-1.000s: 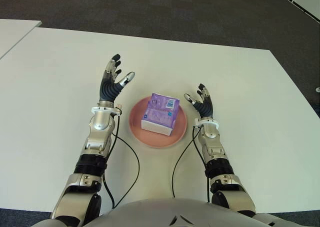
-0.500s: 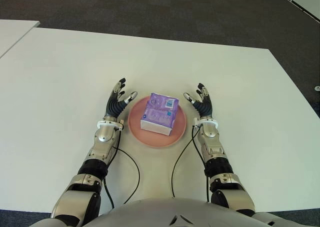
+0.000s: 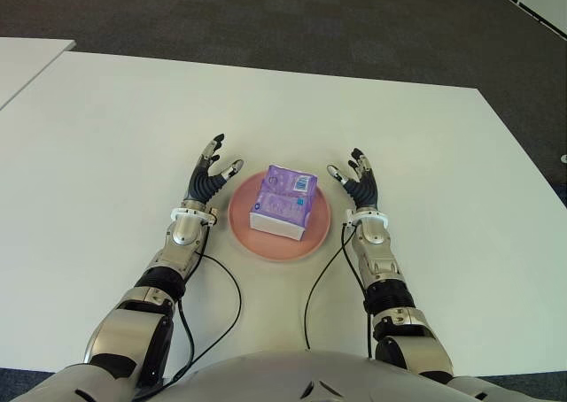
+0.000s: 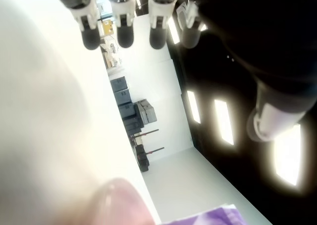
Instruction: Put the tissue paper into the plate.
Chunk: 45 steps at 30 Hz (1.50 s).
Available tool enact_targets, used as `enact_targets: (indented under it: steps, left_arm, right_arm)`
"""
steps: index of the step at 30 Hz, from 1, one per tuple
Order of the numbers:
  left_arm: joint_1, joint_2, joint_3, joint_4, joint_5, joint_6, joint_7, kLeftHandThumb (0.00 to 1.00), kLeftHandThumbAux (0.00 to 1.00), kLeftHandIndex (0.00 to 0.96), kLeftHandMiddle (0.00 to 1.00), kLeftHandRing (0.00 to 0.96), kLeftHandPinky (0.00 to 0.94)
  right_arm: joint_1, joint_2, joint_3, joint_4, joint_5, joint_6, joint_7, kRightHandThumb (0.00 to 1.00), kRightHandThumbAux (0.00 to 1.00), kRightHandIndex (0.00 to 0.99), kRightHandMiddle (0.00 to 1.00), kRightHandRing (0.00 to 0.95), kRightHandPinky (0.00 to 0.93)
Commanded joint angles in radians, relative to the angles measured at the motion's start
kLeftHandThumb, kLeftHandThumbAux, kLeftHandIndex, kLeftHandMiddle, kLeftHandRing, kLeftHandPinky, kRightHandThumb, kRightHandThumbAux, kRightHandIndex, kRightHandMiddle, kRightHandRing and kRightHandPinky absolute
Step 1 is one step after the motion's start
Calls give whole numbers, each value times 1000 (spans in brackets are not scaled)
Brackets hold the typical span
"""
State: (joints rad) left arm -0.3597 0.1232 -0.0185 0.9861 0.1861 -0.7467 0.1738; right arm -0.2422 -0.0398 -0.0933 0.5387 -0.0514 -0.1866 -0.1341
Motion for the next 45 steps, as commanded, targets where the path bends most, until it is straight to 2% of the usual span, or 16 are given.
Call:
enact_targets:
  steps: [1, 10, 34, 41, 45]
  left_arm:
    - [33, -12, 11, 72, -6, -30, 26, 26, 513, 0, 0, 0, 0]
    - [57, 4, 16, 60, -13, -98, 26, 23, 536, 0, 0, 0, 0]
    - [81, -4, 30, -21, -5, -30, 63, 0, 537, 0, 0, 0, 0]
    - [90, -16, 34, -43, -32, -6, 26, 0, 548, 0, 0, 0, 0]
    - [100, -27, 41, -70, -64, 31, -6, 0, 554, 0, 0, 0, 0]
  right_arm:
    - [59, 6, -8, 52, 15, 56, 4, 175, 716, 88, 84, 81, 125]
    - [59, 1, -7, 57, 12, 47, 4, 183, 716, 99, 91, 88, 131]
    - [62, -8, -9, 63, 15, 44, 14, 175, 713, 97, 89, 85, 130]
    - [64, -11, -8, 61, 13, 46, 13, 182, 710, 98, 88, 85, 135]
    - [66, -11, -8, 58, 13, 50, 11, 174, 712, 88, 77, 76, 116]
